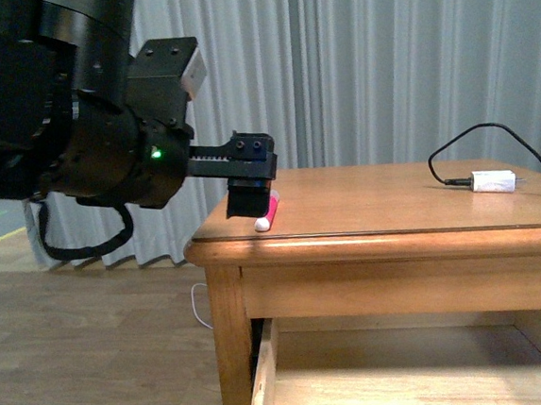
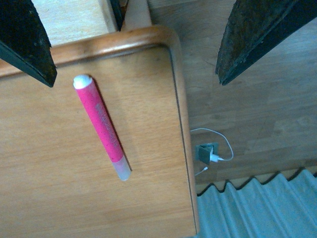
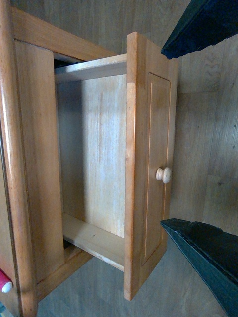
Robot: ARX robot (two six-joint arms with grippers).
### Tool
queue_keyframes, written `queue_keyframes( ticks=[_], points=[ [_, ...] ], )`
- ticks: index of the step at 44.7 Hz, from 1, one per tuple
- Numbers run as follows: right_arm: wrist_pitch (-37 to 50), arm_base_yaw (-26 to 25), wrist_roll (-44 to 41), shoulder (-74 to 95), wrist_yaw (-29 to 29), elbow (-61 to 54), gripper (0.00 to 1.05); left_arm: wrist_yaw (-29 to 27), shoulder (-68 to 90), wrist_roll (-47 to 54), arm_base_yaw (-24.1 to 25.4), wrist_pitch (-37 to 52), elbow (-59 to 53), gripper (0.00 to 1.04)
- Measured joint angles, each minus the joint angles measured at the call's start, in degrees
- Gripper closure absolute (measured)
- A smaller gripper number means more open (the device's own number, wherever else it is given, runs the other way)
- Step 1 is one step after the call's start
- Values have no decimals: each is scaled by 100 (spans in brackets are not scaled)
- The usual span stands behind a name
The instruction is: Place pink marker in drawer with both arms
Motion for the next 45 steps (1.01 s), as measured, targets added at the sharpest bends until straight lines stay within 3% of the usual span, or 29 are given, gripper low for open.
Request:
queue_keyframes(
  ticks=[16, 39, 45],
  points=[
    [0, -2, 0, 0, 0, 0, 8, 26, 1447, -546, -177, -964, 1768, 6],
    [0, -2, -2, 0, 0, 0, 8, -229, 1799, -50, -374, -1491, 2326, 6],
    [0, 0, 0, 0, 0, 0, 8, -205, 1799, -9, -374, -1521, 2326, 22]
  ],
)
